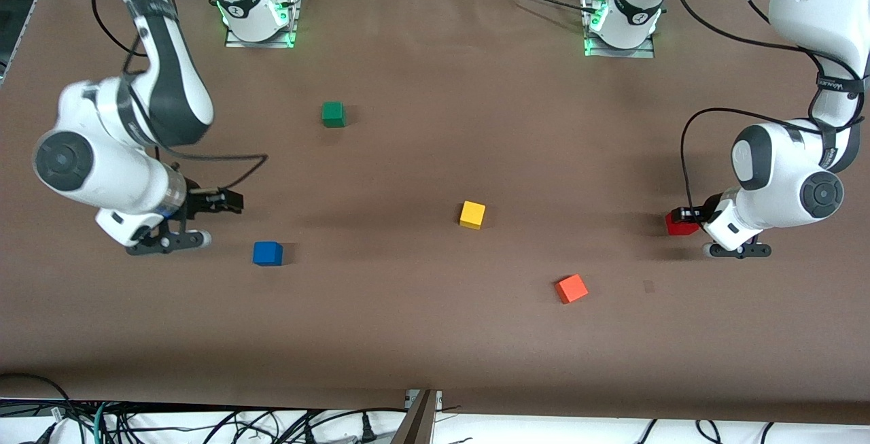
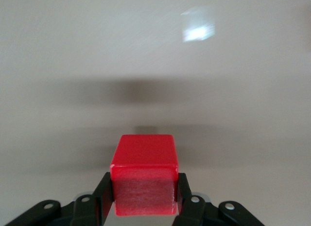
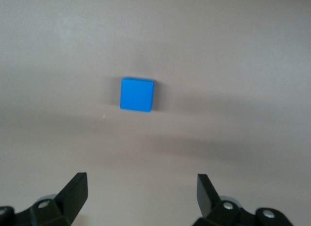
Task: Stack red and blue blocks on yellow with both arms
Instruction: 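Place the red cube on the yellow cube while the right gripper lifts blue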
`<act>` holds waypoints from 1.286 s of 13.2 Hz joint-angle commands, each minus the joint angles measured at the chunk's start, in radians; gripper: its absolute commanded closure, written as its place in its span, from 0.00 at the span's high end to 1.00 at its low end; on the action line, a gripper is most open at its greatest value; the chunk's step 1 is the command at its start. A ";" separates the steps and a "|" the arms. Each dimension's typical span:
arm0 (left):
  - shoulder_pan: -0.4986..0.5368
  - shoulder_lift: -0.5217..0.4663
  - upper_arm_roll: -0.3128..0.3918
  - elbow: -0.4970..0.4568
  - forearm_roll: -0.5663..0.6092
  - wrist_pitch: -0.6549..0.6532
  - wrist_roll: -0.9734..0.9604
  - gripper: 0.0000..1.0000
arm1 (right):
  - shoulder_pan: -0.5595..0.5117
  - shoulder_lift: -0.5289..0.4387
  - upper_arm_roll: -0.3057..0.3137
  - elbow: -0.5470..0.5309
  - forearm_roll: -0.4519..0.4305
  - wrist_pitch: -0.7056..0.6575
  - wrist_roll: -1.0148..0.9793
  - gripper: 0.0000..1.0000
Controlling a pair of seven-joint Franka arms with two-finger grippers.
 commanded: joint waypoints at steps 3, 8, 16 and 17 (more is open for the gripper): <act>-0.090 -0.015 -0.170 0.233 -0.015 -0.223 -0.303 0.00 | 0.013 0.203 0.006 0.181 0.015 0.064 0.001 1.00; -0.371 0.074 -0.167 0.377 -0.005 -0.222 -0.414 0.00 | 0.019 0.341 0.006 0.258 0.019 0.134 0.070 0.99; -0.564 0.218 -0.166 0.440 0.087 -0.199 -0.413 0.00 | 0.017 0.378 0.008 0.218 0.082 0.176 0.076 0.82; -0.569 0.226 -0.166 0.443 0.087 -0.199 -0.413 0.00 | 0.017 0.378 0.008 0.217 0.085 0.176 0.076 0.74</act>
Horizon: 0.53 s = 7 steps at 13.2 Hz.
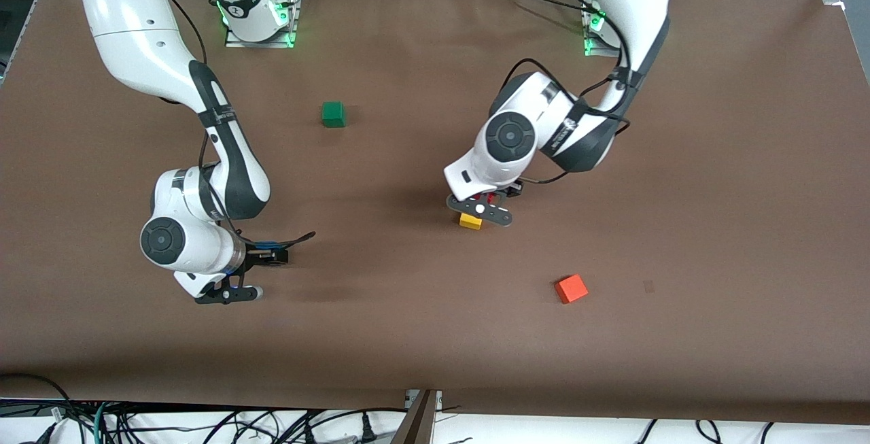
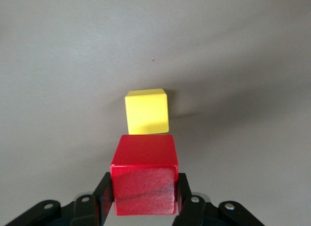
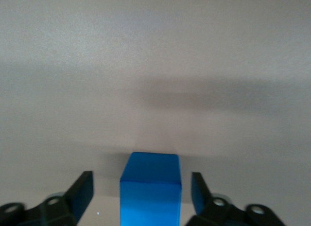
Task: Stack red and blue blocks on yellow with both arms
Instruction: 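Place the red cube on the yellow cube while the right gripper lifts blue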
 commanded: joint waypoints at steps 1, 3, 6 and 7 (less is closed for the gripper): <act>-0.019 0.040 0.015 0.058 0.023 -0.017 0.015 0.00 | -0.002 0.004 0.004 -0.005 0.023 0.011 0.008 0.69; -0.022 0.060 0.013 0.080 0.023 -0.017 0.016 0.00 | -0.002 0.004 0.004 -0.010 0.023 0.011 0.006 0.59; -0.045 0.097 0.020 0.116 0.039 -0.017 0.016 0.00 | -0.004 0.001 0.004 -0.008 0.023 0.009 -0.001 0.42; -0.045 0.106 0.020 0.127 0.050 -0.017 0.016 0.00 | -0.004 -0.002 0.004 -0.007 0.022 0.008 -0.004 0.41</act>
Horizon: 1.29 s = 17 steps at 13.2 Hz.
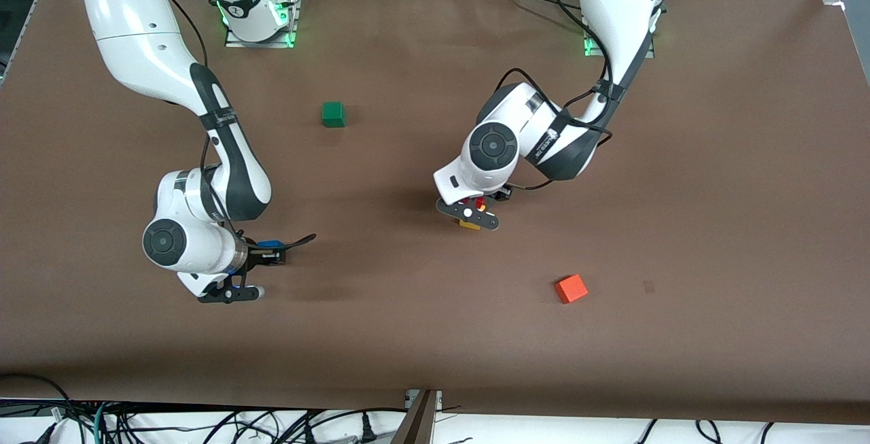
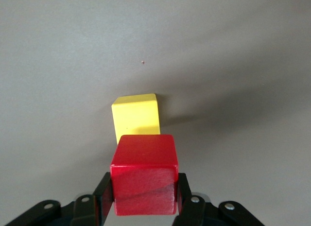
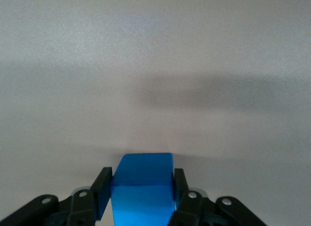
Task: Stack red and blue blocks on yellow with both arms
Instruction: 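Place the red cube on the yellow cube while the right gripper lifts blue, then carry the blue cube with the right gripper toward the red cube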
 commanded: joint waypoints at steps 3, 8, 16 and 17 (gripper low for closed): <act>-0.021 0.049 0.017 0.070 0.033 -0.015 0.013 0.00 | -0.003 -0.018 0.003 0.005 0.013 -0.005 -0.016 0.41; -0.019 0.074 0.020 0.073 0.048 0.020 0.013 0.00 | 0.000 -0.056 0.003 0.007 0.009 -0.024 -0.021 0.41; -0.013 0.095 0.028 0.116 0.048 0.021 0.013 0.00 | 0.040 -0.127 0.024 0.008 0.020 -0.127 0.066 0.41; -0.013 0.098 0.030 0.122 0.048 0.021 0.013 0.00 | 0.055 -0.133 0.026 0.008 0.020 -0.129 0.102 0.41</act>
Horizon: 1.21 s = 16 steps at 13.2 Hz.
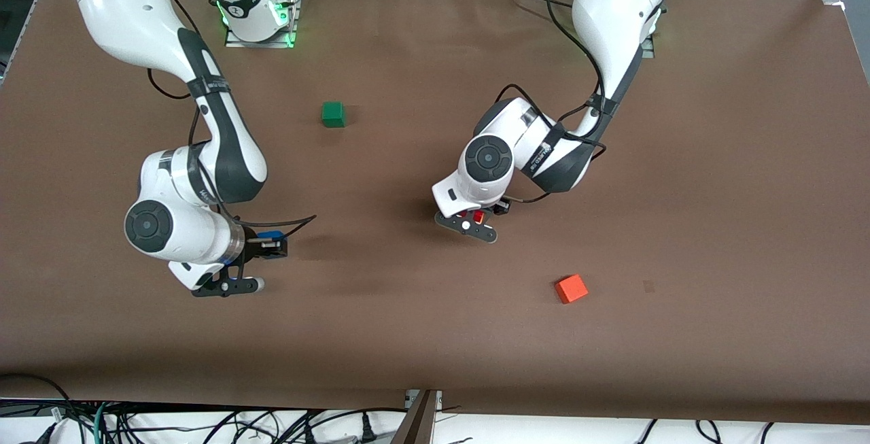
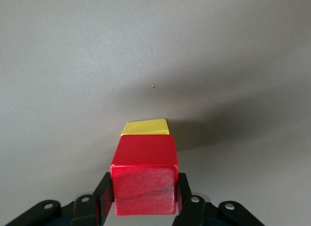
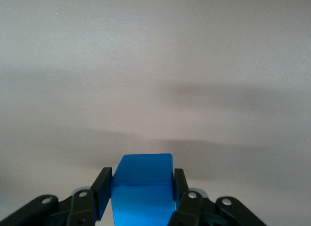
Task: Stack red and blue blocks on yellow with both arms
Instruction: 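Carry the blue cube with the right gripper toward the red cube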
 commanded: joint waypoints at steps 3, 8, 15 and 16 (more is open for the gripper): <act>-0.007 0.040 0.005 0.055 0.024 -0.008 0.019 0.00 | 0.118 -0.035 0.002 -0.002 0.014 -0.025 0.223 0.41; -0.003 0.039 0.005 0.048 0.029 -0.017 0.039 0.00 | 0.277 -0.039 0.003 0.172 0.017 -0.204 0.481 0.41; -0.005 0.037 0.005 0.045 0.027 -0.023 0.037 0.00 | 0.345 -0.032 0.068 0.252 0.080 -0.157 0.684 0.41; -0.005 0.037 0.005 0.044 0.027 -0.023 0.037 0.00 | 0.340 -0.033 0.066 0.252 0.078 -0.159 0.680 0.41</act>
